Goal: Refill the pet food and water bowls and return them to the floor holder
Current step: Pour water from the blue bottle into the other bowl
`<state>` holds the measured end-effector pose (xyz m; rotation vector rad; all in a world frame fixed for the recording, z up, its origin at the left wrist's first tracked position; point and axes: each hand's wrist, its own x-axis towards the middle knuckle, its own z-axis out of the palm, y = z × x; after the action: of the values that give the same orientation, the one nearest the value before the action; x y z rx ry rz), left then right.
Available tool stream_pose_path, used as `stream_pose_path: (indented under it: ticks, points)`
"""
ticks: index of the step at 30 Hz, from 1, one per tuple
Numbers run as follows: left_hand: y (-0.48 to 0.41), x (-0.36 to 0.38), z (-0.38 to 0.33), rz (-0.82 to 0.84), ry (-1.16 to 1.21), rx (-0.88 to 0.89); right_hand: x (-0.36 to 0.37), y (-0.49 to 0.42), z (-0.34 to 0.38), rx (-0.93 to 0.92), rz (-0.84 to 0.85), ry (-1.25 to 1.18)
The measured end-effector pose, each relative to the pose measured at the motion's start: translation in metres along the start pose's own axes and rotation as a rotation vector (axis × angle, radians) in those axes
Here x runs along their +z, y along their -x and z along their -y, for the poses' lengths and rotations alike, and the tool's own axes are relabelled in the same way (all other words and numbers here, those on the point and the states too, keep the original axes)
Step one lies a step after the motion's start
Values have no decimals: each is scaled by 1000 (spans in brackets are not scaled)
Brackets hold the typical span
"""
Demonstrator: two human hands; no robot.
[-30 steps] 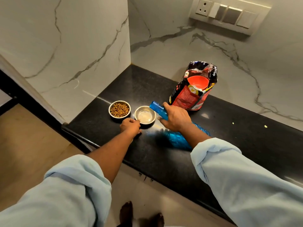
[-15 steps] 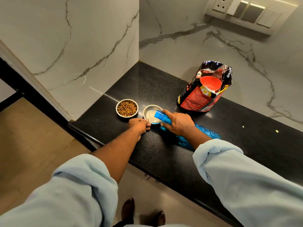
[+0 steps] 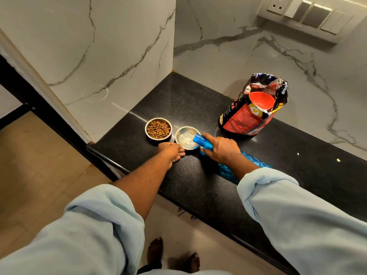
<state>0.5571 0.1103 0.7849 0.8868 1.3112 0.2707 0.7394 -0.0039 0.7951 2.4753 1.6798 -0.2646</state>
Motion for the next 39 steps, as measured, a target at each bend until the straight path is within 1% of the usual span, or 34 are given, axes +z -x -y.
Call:
stream_pose_path:
  ticks: [6,29,39]
  points:
    - [0,0,0,20,-1,-3,2,0,2,-15,42,-6]
    - [4,-1,-2,27,0,-18,-14,9,6,21,59,42]
    - [-1,-1,1,30,-8,-15,-7,12,3,23,51,50]
